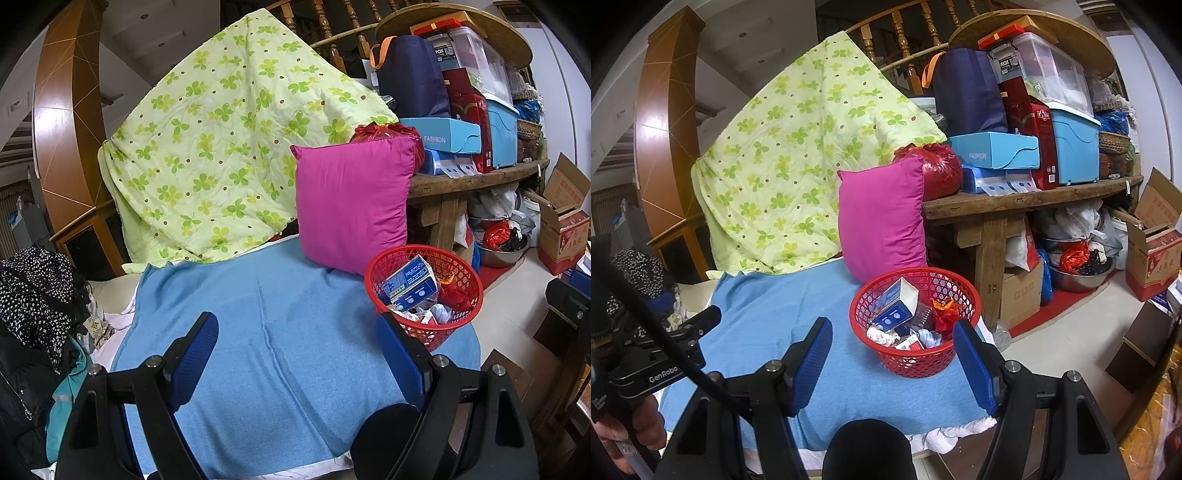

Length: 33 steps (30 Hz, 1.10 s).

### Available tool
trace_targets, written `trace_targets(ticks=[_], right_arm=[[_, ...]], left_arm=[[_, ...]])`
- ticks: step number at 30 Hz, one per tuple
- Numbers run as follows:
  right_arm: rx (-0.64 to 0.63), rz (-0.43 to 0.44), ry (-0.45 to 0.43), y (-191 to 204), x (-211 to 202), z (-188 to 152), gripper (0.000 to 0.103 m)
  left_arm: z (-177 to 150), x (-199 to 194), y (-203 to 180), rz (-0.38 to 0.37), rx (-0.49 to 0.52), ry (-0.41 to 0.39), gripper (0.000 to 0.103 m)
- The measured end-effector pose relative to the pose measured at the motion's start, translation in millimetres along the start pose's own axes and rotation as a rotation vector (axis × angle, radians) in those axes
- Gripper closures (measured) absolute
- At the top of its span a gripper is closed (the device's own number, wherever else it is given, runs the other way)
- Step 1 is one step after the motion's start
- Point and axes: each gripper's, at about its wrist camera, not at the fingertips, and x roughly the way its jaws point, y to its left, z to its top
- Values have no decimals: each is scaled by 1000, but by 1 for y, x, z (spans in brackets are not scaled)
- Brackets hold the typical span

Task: Collect trash

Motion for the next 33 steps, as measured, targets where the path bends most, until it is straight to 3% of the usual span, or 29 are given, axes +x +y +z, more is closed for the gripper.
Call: trace_targets(ticks=[33], right_arm=[[-19, -15, 6, 8, 0, 5, 32]], left_arm=[[1, 0, 1, 0, 0, 0, 16]])
